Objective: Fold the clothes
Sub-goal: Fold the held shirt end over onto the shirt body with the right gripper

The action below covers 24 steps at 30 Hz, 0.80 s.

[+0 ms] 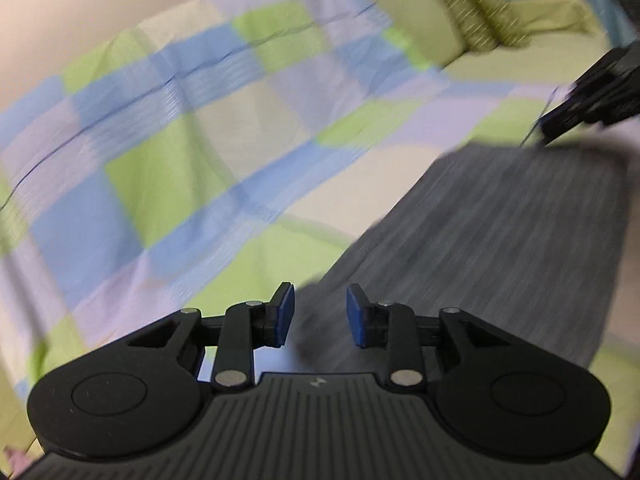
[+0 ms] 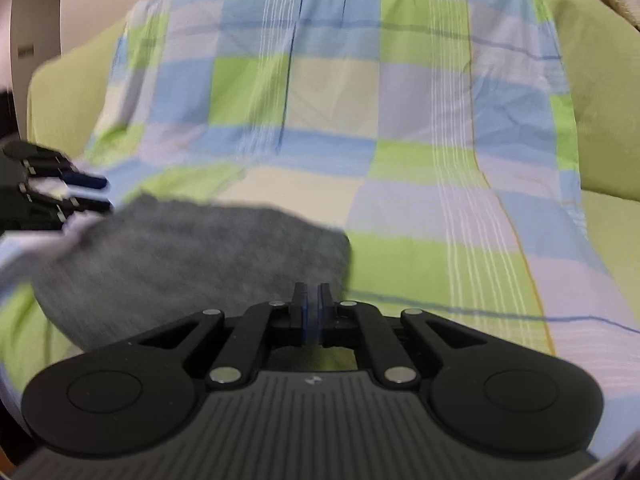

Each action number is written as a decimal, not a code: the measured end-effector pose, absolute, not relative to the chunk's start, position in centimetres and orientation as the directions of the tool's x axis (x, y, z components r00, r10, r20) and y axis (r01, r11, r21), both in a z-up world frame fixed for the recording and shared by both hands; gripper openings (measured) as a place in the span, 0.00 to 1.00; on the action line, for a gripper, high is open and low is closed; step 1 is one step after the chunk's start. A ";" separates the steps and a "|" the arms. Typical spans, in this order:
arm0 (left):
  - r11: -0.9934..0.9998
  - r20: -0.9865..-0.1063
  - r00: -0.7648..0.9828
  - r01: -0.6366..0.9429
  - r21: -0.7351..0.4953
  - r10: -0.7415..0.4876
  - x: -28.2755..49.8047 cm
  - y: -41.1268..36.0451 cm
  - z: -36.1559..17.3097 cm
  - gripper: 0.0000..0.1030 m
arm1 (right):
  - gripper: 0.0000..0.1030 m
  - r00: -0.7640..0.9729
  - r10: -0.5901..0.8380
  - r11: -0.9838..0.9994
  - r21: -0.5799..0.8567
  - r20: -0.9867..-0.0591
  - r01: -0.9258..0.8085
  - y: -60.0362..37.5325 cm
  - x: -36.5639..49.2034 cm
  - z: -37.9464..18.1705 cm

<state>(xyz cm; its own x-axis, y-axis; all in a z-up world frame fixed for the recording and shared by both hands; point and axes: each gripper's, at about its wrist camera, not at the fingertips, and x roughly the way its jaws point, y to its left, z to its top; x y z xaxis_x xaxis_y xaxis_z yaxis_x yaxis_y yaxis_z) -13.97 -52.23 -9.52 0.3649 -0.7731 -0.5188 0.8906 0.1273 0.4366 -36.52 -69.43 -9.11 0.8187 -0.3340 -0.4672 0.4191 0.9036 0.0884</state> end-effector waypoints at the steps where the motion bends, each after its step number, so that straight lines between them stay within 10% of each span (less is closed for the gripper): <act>1: 0.107 -0.521 0.342 0.898 0.428 -0.782 -14.5 -53.1 -9.6 0.36 | 0.03 0.832 -0.318 0.908 0.107 -0.454 0.405 -69.4 -35.9 -9.1; 17: 0.163 -0.577 0.412 0.886 0.433 -0.705 -9.0 -55.0 -14.4 0.38 | 0.00 0.756 -0.358 0.866 0.107 -0.548 0.488 -75.0 -34.6 -12.5; 24: 0.171 -0.531 0.362 0.911 0.375 -0.767 -13.6 -50.2 -10.4 0.35 | 0.06 0.846 -0.314 0.884 0.192 -0.430 0.426 -69.0 -37.5 -8.3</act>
<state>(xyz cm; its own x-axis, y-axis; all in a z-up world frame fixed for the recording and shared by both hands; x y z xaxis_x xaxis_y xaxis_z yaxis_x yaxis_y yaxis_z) -13.57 -50.25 -10.39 0.3617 -0.7666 -0.5306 0.9114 0.1708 0.3745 -37.48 -69.01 -8.29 0.8462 -0.3145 -0.4301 0.4260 0.8841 0.1918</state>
